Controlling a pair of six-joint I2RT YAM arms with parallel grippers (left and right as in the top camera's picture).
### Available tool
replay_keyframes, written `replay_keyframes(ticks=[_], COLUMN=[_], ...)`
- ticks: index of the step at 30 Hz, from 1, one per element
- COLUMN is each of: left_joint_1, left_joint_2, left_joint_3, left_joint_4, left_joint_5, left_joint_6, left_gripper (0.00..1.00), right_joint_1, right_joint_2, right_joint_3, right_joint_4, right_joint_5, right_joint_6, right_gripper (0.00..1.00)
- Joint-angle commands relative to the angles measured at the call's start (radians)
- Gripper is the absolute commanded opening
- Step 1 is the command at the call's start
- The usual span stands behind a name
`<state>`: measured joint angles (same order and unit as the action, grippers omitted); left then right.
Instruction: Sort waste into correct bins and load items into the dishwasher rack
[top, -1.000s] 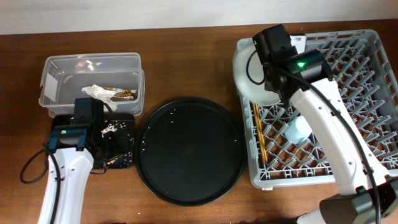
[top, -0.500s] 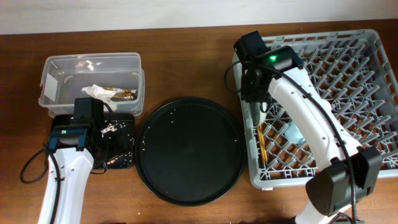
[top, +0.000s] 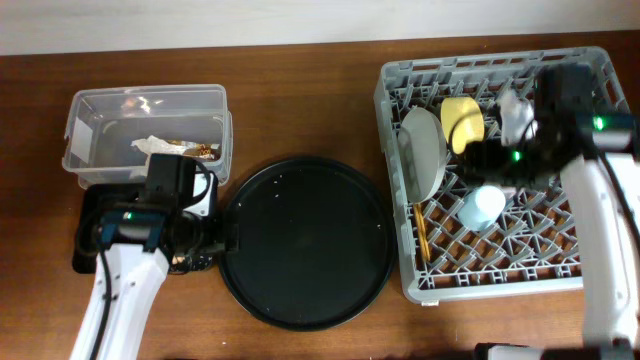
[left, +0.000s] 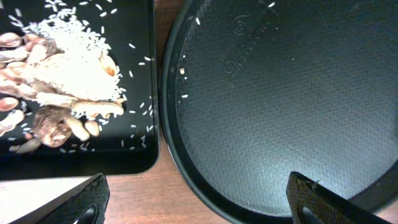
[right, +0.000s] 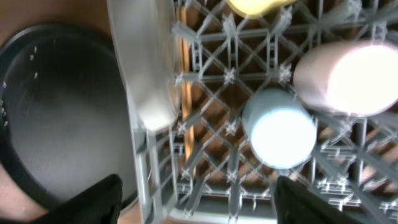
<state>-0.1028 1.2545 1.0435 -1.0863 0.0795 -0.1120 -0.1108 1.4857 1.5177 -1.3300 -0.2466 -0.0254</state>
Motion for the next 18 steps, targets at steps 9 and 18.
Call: replay_keyframes(ticks=[9,18], left_joint_1=[-0.001,-0.001], left_joint_2=[-0.756,-0.756], left_joint_3=[-0.266,-0.266], left_joint_4=[0.105,0.105], left_joint_5=[0.006,0.006], left_joint_6=[-0.032,-0.032], left_gripper=[0.99,0.99], right_joint_1=[-0.001,0.032], right_joint_2=[-0.685,-0.580], right_joint_3=[-0.573,-0.573], right_joint_4=[0.262,0.264], right_joint_5=[0.007,0.015], right_joint_6=[0.000,-0.002], right_gripper=[0.99,0.99])
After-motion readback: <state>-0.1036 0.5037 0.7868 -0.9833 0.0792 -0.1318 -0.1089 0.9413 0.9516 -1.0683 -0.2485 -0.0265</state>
